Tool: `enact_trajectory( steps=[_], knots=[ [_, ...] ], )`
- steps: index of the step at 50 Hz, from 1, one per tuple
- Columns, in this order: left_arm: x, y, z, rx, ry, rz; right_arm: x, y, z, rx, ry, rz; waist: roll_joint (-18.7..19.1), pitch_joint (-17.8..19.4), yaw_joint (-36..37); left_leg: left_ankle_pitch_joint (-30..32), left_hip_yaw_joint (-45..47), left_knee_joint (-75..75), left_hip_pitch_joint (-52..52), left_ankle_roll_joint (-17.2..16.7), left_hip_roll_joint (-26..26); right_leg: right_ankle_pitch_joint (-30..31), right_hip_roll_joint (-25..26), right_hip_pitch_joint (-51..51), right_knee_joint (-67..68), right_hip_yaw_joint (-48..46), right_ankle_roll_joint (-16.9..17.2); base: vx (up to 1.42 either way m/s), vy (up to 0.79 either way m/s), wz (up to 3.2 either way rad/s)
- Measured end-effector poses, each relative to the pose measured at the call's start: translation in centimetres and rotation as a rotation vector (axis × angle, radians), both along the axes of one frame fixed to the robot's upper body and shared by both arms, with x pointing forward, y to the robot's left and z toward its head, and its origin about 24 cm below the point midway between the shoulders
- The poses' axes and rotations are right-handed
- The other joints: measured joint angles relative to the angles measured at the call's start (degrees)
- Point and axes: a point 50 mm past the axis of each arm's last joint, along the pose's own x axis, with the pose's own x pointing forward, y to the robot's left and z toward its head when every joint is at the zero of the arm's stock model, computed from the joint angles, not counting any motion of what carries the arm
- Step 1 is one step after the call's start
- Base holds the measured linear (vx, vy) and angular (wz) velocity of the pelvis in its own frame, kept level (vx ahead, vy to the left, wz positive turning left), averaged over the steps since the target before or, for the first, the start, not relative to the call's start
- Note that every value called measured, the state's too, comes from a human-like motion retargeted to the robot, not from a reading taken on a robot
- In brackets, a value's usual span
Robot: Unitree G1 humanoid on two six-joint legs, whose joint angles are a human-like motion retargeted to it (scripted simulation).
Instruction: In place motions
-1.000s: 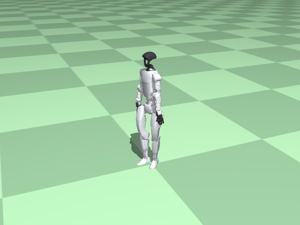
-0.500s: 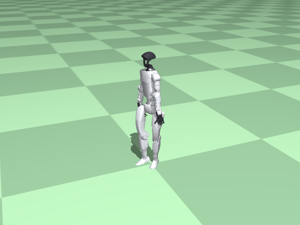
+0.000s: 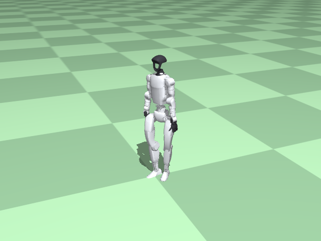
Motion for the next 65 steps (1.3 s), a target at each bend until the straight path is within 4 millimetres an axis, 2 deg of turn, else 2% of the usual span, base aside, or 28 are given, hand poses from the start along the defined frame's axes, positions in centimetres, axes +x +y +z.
enact_trajectory(
  steps=[13, 31, 42, 52, 60, 65],
  knots=[
    [0.5, 0.3, 0.0, 0.015, -0.010, 0.028, -1.3, -0.4, -0.1, -0.007, 0.026, -0.029, -2.04, -0.04, 5.68, 0.85, -1.24, 0.16, 0.02, -0.14, -0.85, -1.18, -1.83, 1.81, 0.21, -1.53, 0.88, -0.08, 0.00, 0.18],
    [0.4, 0.4, 0.0, 0.017, -0.005, 0.034, -0.4, -0.1, 0.0, 0.003, -0.012, -0.034, -2.88, 0.38, 6.02, 1.96, -3.34, -0.13, 0.08, -0.31, -1.30, -1.75, -2.32, 3.21, -0.33, -4.33, 1.03, 0.00, 0.00, 0.10],
    [0.1, 0.5, 0.1, 0.021, 0.008, 0.046, -0.3, 0.3, -0.1, 0.016, -0.010, -0.019, -3.09, -0.01, 5.71, 1.16, -0.97, -0.04, 0.30, -0.49, -0.60, -1.31, -1.58, 2.17, 0.01, -0.94, 0.82, 0.11, -0.03, -0.22],
    [-1.5, 0.3, 0.2, 0.014, 0.043, 0.075, 1.8, 1.1, 0.1, 0.043, -0.062, 0.021, -2.72, -0.78, 1.54, -1.54, 5.02, -0.39, 1.36, -1.39, 1.30, 0.63, 0.25, -1.81, 0.92, 6.58, 0.96, 0.20, -0.18, -0.75],
    [-3.2, -0.6, 0.3, -0.003, 0.062, 0.121, 4.3, 1.8, 0.4, 0.046, -0.096, 0.131, -1.32, -1.02, -4.85, -4.33, 11.81, 0.40, 1.76, -4.42, 4.44, 3.24, 1.63, -6.21, 1.57, 14.12, 2.25, 0.05, -0.28, -1.25],
    [-3.3, -1.3, 0.2, -0.021, 0.052, 0.111, 5.3, 2.0, 0.6, 0.032, -0.123, 0.210, -0.16, -0.78, -7.40, -5.33, 17.66, 2.56, 0.08, -6.26, 6.80, 5.19, 2.63, -8.61, 1.51, 19.51, 3.57, -0.09, -0.02, -1.59]
  ],
)
